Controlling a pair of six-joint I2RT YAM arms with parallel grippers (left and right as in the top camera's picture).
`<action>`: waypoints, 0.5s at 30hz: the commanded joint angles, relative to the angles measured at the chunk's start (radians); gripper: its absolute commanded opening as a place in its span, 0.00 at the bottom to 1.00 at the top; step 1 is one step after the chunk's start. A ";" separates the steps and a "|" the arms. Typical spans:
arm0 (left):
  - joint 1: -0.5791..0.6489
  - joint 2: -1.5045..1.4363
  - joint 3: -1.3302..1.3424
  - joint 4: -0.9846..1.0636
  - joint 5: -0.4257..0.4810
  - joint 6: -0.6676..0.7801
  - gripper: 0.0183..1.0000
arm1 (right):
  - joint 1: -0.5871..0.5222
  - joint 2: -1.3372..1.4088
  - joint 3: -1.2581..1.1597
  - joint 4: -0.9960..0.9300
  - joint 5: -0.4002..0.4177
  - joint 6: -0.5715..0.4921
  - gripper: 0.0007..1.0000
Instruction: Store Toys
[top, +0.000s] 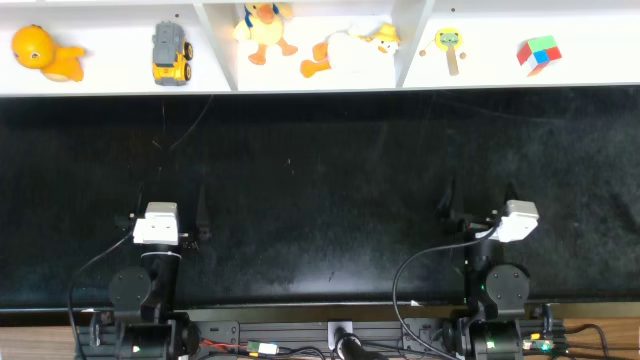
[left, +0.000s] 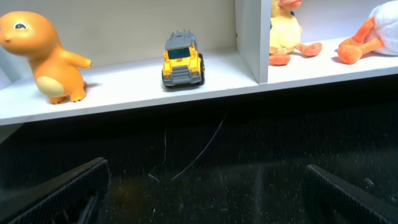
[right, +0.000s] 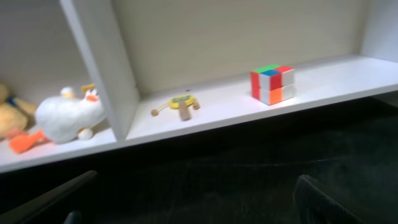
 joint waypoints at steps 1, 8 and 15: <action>-0.004 -0.011 0.000 -0.005 0.009 -0.007 1.00 | -0.003 -0.009 -0.013 -0.003 -0.106 -0.098 0.99; -0.004 -0.011 0.000 -0.005 0.009 -0.007 1.00 | -0.003 -0.008 -0.013 -0.003 -0.114 -0.125 1.00; -0.004 -0.011 0.000 -0.005 0.009 -0.008 1.00 | -0.003 -0.008 -0.013 -0.003 -0.114 -0.125 1.00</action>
